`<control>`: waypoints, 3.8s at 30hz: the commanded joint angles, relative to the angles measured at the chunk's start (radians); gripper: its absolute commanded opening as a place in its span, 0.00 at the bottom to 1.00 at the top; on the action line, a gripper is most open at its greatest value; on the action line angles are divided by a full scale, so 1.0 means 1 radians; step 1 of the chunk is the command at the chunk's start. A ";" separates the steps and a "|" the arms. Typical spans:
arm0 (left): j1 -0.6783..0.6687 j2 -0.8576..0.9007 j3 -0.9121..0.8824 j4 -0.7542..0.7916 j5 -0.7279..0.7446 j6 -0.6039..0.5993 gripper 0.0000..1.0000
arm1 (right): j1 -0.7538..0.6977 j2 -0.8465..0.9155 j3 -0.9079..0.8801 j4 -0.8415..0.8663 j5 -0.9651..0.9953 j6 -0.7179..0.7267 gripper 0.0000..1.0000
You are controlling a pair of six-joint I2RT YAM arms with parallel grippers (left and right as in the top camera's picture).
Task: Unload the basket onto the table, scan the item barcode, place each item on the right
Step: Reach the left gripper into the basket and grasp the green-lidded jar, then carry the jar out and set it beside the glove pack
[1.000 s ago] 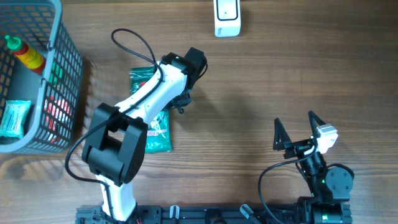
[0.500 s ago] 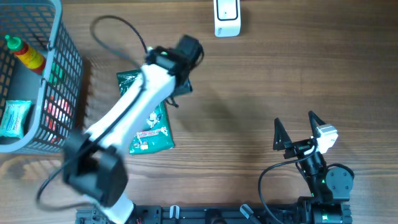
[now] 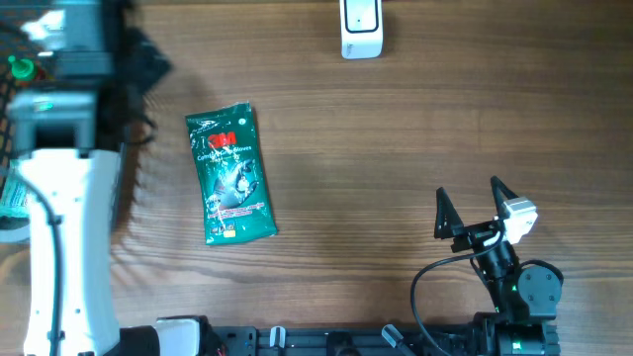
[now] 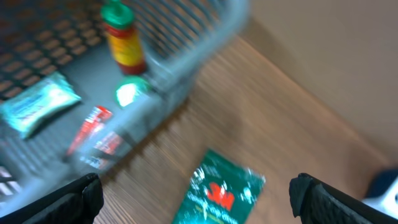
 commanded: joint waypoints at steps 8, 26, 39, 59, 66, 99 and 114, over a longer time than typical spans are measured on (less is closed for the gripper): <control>0.569 0.060 0.030 0.114 0.457 0.035 1.00 | 0.008 -0.005 -0.001 0.003 0.016 0.011 1.00; 0.570 0.526 0.030 0.182 0.501 0.061 1.00 | 0.008 -0.005 -0.001 0.003 0.016 0.011 1.00; 0.495 0.667 0.030 0.274 0.491 0.061 1.00 | 0.008 -0.005 -0.001 0.003 0.016 0.011 1.00; 0.498 0.737 0.030 0.258 0.482 0.061 0.59 | 0.008 -0.005 -0.001 0.003 0.016 0.011 1.00; 0.498 0.672 0.030 0.240 0.482 0.062 0.60 | 0.008 -0.005 -0.001 0.003 0.016 0.011 1.00; 0.228 -0.100 0.030 -0.044 0.478 0.141 0.61 | 0.008 -0.005 -0.001 0.003 0.016 0.011 1.00; -0.344 0.158 -0.072 -0.153 0.410 0.140 0.57 | 0.008 -0.005 -0.001 0.003 0.016 0.011 1.00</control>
